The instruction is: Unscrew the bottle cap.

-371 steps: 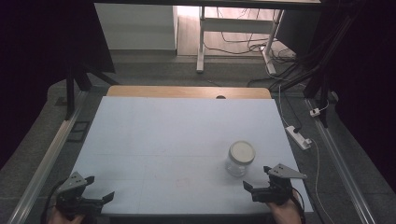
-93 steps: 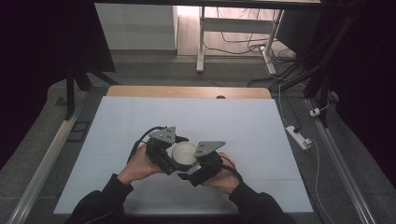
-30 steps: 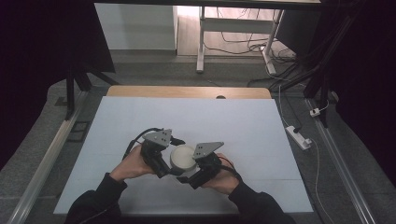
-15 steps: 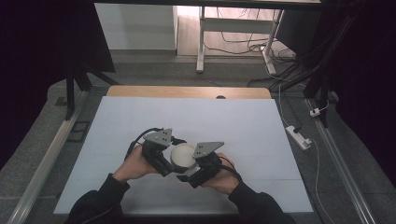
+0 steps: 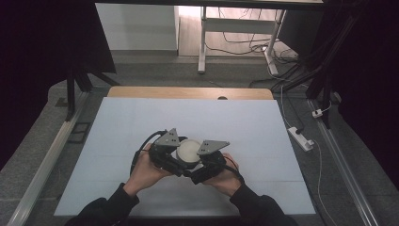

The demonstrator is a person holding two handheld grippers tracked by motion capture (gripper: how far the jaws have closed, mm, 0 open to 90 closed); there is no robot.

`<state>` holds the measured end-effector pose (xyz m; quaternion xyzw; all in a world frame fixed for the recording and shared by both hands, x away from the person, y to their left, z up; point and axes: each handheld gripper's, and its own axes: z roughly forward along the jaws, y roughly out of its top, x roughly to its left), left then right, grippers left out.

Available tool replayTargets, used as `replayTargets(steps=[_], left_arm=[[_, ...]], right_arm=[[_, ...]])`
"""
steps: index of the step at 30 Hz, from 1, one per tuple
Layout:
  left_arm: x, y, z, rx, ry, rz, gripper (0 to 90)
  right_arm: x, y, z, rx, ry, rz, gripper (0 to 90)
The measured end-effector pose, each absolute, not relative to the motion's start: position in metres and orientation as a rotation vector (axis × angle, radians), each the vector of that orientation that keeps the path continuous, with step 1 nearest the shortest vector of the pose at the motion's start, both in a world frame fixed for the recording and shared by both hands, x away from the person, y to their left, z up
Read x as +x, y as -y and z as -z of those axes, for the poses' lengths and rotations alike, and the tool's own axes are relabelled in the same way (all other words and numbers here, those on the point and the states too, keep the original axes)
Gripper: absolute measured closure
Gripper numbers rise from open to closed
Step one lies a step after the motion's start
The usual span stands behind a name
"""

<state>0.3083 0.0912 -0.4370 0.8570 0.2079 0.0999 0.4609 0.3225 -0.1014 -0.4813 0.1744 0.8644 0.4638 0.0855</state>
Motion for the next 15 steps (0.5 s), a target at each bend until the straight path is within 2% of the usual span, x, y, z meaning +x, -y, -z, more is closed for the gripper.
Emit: replayTargets(steps=[6,10,15], left_arm=[[0.302,-0.080,0.440,2.096,-0.631,-0.327,7.1],[0.306,-0.083,0.438,2.120,-0.567,-0.290,0.8],[0.311,-0.101,0.429,2.081,-0.453,-0.210,0.0]], right_arm=[[0.323,0.100,0.483,0.574,-2.564,-1.350,7.3],[0.322,0.100,0.482,0.550,-2.569,-1.362,7.3],[0.321,0.100,0.481,0.507,-2.585,-1.393,7.2]])
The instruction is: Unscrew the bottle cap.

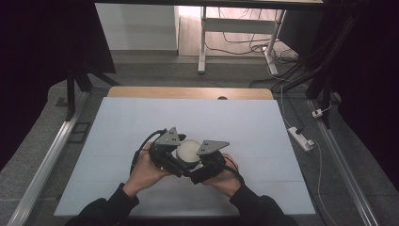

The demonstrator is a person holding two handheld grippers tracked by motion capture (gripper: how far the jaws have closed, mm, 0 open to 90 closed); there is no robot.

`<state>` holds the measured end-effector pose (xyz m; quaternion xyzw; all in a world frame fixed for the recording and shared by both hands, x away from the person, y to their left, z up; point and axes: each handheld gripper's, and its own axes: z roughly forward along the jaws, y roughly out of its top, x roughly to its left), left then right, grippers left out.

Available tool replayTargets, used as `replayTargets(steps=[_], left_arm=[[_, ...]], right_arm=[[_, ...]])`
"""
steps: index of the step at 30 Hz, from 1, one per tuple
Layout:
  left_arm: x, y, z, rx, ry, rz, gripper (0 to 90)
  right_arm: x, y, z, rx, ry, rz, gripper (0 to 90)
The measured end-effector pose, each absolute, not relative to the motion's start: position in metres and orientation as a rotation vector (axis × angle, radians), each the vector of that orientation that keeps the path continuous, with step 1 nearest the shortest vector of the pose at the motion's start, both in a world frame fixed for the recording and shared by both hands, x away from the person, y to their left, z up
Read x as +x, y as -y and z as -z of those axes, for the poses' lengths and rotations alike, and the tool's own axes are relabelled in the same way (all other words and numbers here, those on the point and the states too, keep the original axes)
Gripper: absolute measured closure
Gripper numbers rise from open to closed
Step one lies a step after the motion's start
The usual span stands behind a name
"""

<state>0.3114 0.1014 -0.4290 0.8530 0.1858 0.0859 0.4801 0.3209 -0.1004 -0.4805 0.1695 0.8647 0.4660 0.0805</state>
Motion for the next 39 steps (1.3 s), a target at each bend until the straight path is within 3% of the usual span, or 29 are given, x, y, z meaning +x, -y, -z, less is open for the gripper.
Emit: replayTargets(steps=[5,15,19,29,39], left_arm=[[0.321,-0.121,0.431,2.093,-0.251,-0.031,0.0],[0.325,-0.115,0.442,2.135,-0.151,0.029,3.2],[0.322,-0.112,0.444,2.159,-0.130,-0.016,6.8],[0.320,-0.109,0.442,2.147,-0.201,-0.051,7.2],[0.311,-0.096,0.437,2.106,-0.378,-0.155,7.1]], right_arm=[[0.320,0.100,0.480,0.445,-2.629,-1.432,7.2],[0.314,0.094,0.481,0.341,-2.700,-1.440,7.3],[0.314,0.094,0.481,0.323,-2.710,-1.440,7.3],[0.315,0.095,0.479,0.364,-2.686,-1.439,7.3],[0.316,0.098,0.477,0.434,-2.636,-1.452,7.3]])
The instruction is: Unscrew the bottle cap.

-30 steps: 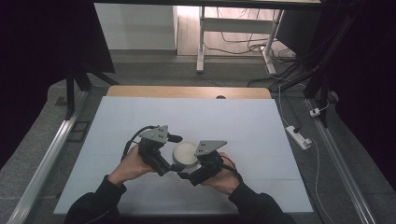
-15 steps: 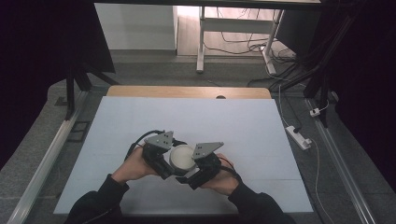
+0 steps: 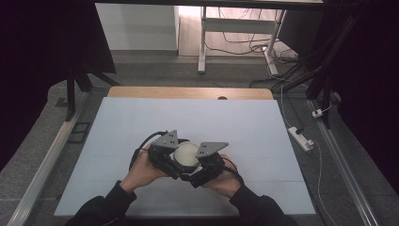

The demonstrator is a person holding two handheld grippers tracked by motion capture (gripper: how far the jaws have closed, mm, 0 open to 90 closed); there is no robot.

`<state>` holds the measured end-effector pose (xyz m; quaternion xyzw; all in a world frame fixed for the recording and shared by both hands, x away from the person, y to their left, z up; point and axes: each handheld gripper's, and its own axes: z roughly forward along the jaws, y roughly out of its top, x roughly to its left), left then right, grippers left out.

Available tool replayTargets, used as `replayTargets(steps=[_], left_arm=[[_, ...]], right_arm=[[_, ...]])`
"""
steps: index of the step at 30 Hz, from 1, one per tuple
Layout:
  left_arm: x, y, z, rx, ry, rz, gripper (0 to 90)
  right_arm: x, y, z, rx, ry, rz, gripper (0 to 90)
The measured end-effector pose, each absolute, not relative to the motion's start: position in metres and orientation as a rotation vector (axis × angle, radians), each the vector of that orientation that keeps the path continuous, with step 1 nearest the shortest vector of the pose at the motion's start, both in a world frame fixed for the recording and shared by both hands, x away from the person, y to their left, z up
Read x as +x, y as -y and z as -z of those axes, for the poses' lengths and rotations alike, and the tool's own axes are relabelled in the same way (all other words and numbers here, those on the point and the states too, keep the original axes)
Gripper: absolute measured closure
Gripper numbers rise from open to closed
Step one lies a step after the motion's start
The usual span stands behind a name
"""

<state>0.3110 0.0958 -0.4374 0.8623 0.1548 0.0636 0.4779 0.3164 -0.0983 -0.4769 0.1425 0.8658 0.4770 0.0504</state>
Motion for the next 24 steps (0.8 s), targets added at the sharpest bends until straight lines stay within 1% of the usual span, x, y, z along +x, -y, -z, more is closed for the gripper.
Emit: replayTargets(steps=[3,10,11,12,14,17,24], left_arm=[[0.310,-0.094,0.437,2.102,-0.396,-0.177,7.2],[0.306,-0.087,0.438,2.089,-0.506,-0.243,7.2],[0.305,-0.085,0.438,2.081,-0.542,-0.263,7.2],[0.305,-0.085,0.438,2.081,-0.542,-0.263,7.2],[0.302,-0.081,0.438,2.064,-0.614,-0.303,7.2],[0.300,-0.078,0.438,2.071,-0.631,-0.324,7.3],[0.301,-0.081,0.434,2.067,-0.606,-0.311,7.4]], right_arm=[[0.317,0.099,0.476,0.448,-2.626,-1.460,7.3],[0.318,0.099,0.477,0.523,-2.595,-1.431,7.3],[0.318,0.099,0.477,0.533,-2.590,-1.425,7.3],[0.318,0.099,0.478,0.542,-2.586,-1.422,7.3],[0.318,0.099,0.478,0.569,-2.577,-1.416,7.3],[0.318,0.099,0.479,0.586,-2.567,-1.404,7.3],[0.318,0.100,0.476,0.570,-2.563,-1.434,7.3]])
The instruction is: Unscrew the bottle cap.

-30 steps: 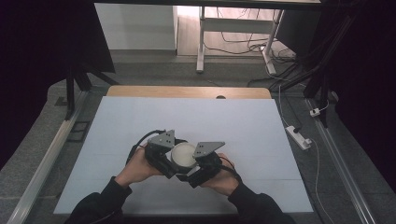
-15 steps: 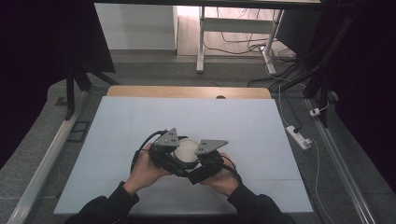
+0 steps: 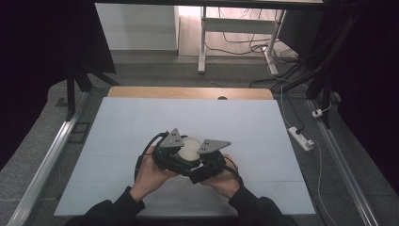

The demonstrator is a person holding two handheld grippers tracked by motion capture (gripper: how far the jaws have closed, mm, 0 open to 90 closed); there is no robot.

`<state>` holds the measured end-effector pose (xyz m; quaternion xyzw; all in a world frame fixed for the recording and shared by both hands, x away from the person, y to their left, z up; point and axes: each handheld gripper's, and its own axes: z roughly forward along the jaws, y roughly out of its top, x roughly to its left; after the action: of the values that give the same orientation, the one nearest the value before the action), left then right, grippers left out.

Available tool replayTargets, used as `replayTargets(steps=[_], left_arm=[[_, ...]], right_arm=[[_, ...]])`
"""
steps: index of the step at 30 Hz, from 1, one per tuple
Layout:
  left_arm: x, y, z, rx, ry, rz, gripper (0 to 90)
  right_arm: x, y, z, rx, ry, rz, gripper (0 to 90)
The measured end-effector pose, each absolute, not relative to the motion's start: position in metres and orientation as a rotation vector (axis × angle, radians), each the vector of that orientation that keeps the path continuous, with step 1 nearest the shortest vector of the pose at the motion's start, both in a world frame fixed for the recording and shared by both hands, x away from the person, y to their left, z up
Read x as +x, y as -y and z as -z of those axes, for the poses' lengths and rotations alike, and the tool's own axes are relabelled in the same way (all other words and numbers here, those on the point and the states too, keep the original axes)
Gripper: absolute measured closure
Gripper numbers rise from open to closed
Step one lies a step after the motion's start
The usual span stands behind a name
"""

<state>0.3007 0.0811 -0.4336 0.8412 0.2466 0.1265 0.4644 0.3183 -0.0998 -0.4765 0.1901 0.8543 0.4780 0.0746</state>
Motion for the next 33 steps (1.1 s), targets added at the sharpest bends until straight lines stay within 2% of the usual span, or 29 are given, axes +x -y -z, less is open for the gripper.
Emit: replayTargets(steps=[16,28,32,33], left_arm=[[0.2997,-0.0841,0.4286,2.067,-0.559,-0.293,7.6],[0.2971,-0.0771,0.4304,2.043,-0.709,-0.323,7.4],[0.3001,-0.0783,0.4289,2.055,-0.683,-0.286,5.9],[0.3015,-0.0811,0.4266,2.049,-0.657,-0.263,1.5]], right_arm=[[0.3177,0.1019,0.4731,0.535,-2.579,-1.481,7.3],[0.3169,0.0998,0.4748,0.582,-2.536,-1.421,7.3],[0.3176,0.1007,0.4759,0.579,-2.543,-1.438,7.3],[0.3180,0.1010,0.4757,0.562,-2.552,-1.454,7.3]])
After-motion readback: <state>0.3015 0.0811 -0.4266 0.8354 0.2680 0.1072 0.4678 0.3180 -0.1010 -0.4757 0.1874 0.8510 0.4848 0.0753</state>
